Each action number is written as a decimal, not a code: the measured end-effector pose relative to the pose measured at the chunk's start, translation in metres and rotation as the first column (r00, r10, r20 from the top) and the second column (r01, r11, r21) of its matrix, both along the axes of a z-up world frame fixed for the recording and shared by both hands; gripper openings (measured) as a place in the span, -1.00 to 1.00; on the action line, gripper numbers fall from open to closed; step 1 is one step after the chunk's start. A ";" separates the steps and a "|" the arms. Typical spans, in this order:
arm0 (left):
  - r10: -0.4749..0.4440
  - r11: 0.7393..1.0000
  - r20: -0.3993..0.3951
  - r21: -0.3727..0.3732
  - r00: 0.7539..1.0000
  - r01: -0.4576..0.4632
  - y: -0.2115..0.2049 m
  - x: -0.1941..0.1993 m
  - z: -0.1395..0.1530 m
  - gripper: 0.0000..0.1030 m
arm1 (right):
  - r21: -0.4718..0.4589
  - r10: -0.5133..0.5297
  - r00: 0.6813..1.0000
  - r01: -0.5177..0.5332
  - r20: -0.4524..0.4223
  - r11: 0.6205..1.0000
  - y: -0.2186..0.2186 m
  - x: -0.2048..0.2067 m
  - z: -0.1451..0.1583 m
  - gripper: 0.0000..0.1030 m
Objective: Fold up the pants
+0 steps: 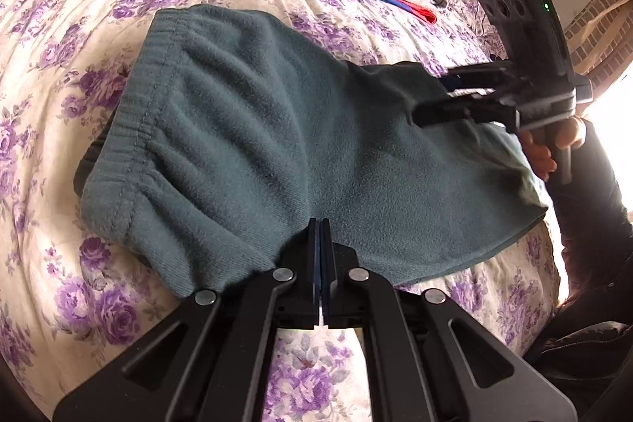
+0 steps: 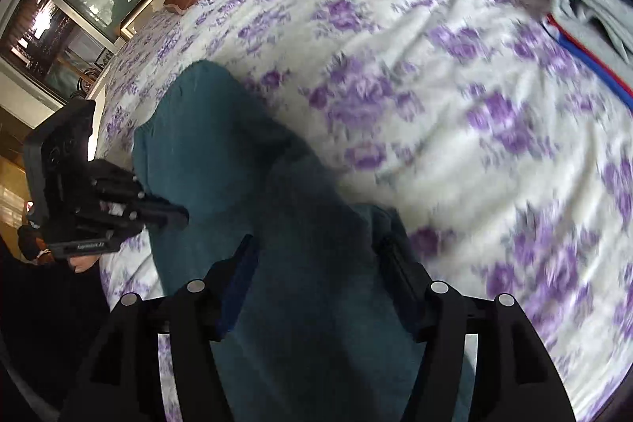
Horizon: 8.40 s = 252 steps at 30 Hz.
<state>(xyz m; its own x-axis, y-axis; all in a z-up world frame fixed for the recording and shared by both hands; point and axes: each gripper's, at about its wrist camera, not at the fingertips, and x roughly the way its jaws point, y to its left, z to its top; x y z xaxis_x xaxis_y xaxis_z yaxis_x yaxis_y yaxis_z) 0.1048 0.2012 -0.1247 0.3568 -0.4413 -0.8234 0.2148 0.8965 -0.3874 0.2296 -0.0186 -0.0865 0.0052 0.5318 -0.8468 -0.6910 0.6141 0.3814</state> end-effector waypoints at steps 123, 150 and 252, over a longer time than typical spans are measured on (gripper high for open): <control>-0.198 0.977 -0.150 -0.113 0.969 0.182 -0.160 0.011 -0.010 -0.97 | 0.268 -0.916 0.074 0.963 -0.393 -0.037 -0.486 -0.231 -0.040 -0.69; -0.449 0.883 -0.100 0.102 0.888 0.458 -0.452 0.018 0.016 -0.97 | 0.231 -0.992 0.125 0.965 0.028 0.128 -0.469 -0.219 -0.040 -0.91; 0.458 0.879 -0.031 -0.133 0.888 -0.458 0.021 -0.017 0.027 0.69 | 0.302 -0.737 0.676 0.703 -0.002 0.644 -0.205 -0.239 0.031 -0.21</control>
